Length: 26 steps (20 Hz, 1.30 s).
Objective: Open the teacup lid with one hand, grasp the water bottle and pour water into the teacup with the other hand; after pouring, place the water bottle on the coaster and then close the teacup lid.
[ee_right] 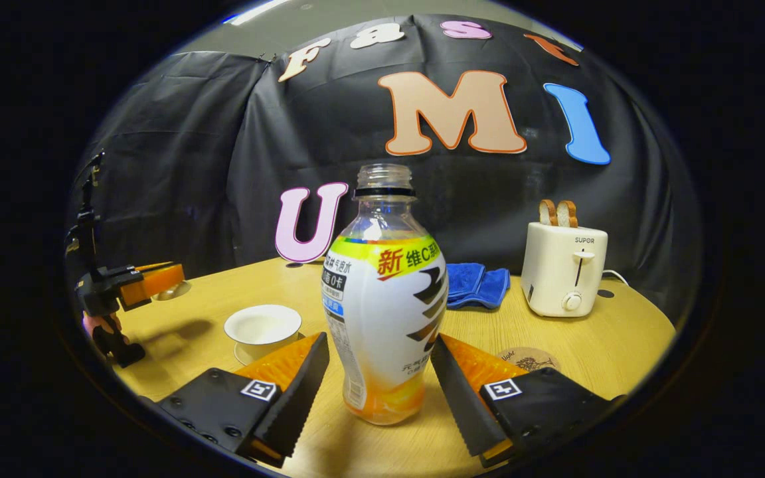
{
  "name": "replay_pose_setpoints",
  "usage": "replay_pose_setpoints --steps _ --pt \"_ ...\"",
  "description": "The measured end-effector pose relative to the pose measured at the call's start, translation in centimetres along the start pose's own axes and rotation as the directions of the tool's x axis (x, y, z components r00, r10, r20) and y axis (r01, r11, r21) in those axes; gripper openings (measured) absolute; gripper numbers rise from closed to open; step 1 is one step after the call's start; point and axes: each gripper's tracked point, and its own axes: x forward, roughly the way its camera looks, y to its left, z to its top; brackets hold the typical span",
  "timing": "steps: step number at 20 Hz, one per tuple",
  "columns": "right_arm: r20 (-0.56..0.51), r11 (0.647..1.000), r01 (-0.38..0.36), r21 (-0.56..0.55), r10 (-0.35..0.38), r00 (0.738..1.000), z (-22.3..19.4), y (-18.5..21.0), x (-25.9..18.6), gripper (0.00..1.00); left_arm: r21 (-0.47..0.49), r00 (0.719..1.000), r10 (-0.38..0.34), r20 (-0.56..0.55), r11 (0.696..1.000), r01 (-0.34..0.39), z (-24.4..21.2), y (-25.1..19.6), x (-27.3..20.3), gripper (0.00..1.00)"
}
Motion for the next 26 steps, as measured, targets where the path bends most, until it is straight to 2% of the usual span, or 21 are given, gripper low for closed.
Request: replay_pose_setpoints --steps 1,3,5,8,11,17,20,22,24,26 --pt "-0.007 1.000 0.005 -0.004 -0.005 1.000 -0.1 -0.3 0.2 0.84 0.000 1.000 0.000 0.000 1.000 0.000 0.1 0.0 0.0 0.27" --pt "-0.004 1.000 0.012 -0.026 -0.012 1.000 -0.1 -0.3 0.1 0.72 0.000 1.000 -0.002 0.000 1.000 0.002 0.2 0.0 -0.1 0.27" --pt "0.000 0.998 0.023 -0.058 -0.023 1.000 0.1 -0.3 0.0 0.66 0.000 1.000 -0.002 -0.001 1.000 0.002 0.3 -0.1 -0.1 0.27" --pt "0.003 0.987 0.057 -0.151 -0.057 0.998 0.5 0.1 -0.1 0.65 0.001 1.000 0.000 -0.002 1.000 0.000 0.3 -0.1 -0.1 0.27" --pt "0.011 0.958 0.089 -0.272 -0.090 0.996 0.9 0.0 -0.3 0.65 0.001 1.000 -0.001 -0.003 1.000 0.001 0.2 0.0 -0.2 0.27" --pt "0.045 0.865 0.153 -0.478 -0.150 0.988 2.8 -1.3 0.1 0.65 0.000 1.000 -0.005 -0.002 1.000 0.005 0.1 0.0 -0.1 0.27" --pt "0.044 0.803 0.167 -0.572 -0.173 0.984 3.5 -2.3 0.6 0.65 0.000 1.000 -0.007 -0.002 1.000 0.007 0.2 0.0 -0.2 0.27" --pt "0.062 0.740 0.186 -0.646 -0.192 0.979 4.1 -2.8 1.0 0.65 0.000 1.000 -0.011 -0.002 1.000 0.011 0.2 -0.1 -0.2 0.27" --pt "0.091 0.657 0.206 -0.726 -0.205 0.974 4.5 -2.9 1.0 0.65 0.000 1.000 -0.012 -0.001 1.000 0.012 0.2 -0.1 -0.2 0.27" --pt "0.120 0.554 0.220 -0.803 -0.211 0.970 4.8 -3.2 0.9 0.65 0.000 1.000 -0.013 -0.001 1.000 0.013 0.1 -0.1 -0.1 0.27"
